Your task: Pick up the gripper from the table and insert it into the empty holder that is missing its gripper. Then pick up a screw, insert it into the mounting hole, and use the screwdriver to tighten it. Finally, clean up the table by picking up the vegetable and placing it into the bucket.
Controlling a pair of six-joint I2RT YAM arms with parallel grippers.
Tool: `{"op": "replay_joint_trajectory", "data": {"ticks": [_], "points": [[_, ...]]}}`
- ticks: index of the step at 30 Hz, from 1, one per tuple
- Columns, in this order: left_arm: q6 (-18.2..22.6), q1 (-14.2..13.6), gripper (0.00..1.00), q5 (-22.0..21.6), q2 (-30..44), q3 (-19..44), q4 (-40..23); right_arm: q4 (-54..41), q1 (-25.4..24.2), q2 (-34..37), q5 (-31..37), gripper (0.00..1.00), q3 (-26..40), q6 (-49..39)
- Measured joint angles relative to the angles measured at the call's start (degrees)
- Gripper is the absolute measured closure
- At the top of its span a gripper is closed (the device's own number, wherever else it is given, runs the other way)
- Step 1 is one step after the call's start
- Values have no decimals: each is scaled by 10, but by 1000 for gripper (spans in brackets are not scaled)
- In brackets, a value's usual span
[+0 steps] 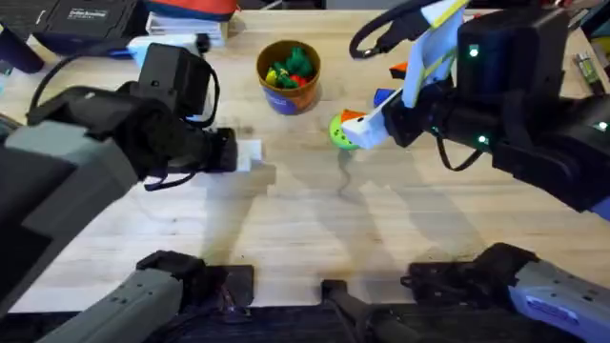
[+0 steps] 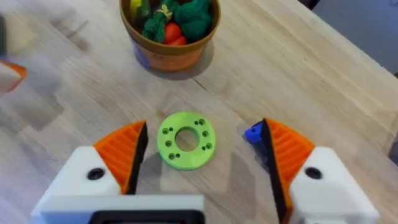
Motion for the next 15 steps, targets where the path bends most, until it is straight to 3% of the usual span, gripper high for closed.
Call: {"op": "replay_joint_trajectory", "data": {"ticks": [7, 12, 14, 15], "points": [[-207, 71, 15, -34, 7, 15, -5, 0, 0, 0, 0, 7, 0, 0], [-268, 121, 15, -41, 32, 16, 6, 0, 0, 0, 0, 7, 0, 0], [-280, 143, 15, -39, 63, 16, 15, 0, 0, 0, 0, 7, 0, 0], [-289, 169, 14, -25, 107, 16, 36, 0, 0, 0, 0, 7, 0, 0]]}}
